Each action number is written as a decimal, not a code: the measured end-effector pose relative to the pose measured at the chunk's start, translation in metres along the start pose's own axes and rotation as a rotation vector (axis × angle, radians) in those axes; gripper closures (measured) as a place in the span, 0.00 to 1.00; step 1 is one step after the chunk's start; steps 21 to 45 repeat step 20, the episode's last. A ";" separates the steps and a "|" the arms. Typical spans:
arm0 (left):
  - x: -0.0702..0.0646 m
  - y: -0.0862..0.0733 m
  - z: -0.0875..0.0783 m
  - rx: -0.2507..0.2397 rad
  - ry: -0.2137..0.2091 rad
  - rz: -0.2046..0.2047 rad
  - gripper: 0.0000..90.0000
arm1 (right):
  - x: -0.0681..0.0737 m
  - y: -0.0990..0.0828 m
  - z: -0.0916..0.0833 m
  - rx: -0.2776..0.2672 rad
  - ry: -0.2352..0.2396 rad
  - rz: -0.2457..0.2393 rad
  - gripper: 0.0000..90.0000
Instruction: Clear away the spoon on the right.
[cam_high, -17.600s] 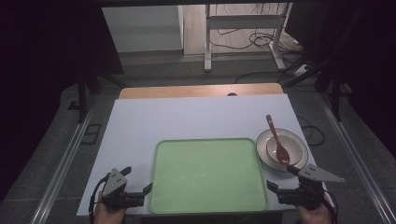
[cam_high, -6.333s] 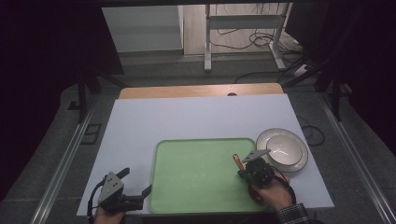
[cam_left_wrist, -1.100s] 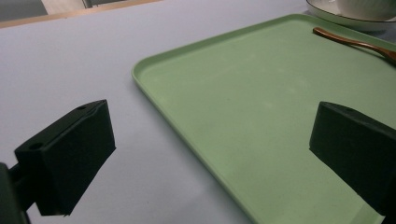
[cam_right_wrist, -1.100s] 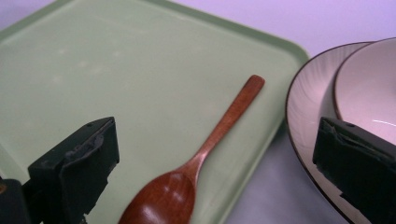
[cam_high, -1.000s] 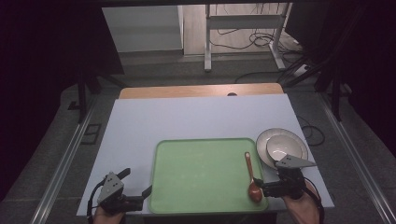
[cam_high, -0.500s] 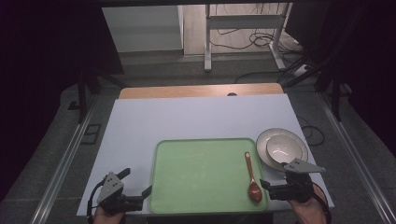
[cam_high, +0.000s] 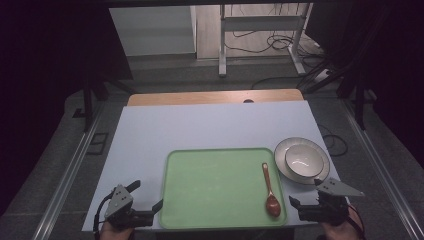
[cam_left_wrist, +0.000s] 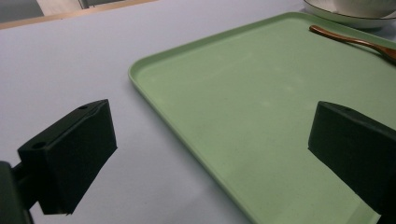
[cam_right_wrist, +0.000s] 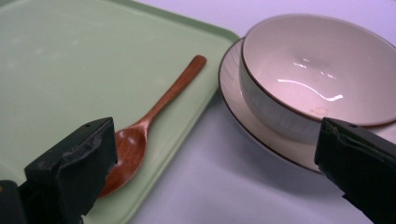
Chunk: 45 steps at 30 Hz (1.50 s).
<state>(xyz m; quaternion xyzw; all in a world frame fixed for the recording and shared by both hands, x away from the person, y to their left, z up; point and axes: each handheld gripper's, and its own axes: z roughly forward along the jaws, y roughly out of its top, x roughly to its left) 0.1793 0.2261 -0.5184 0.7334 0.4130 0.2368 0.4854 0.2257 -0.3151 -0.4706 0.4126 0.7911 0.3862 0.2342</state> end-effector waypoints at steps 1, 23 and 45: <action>0.000 0.000 0.000 0.000 0.000 0.000 0.01 | 0.000 0.000 0.000 0.000 0.000 0.000 0.00; 0.000 0.000 0.001 -0.001 -0.003 -0.008 0.01 | -0.010 -0.028 0.000 0.063 0.018 0.059 0.00; 0.000 0.000 0.001 -0.001 -0.003 -0.008 0.01 | -0.010 -0.028 0.000 0.063 0.018 0.059 0.00</action>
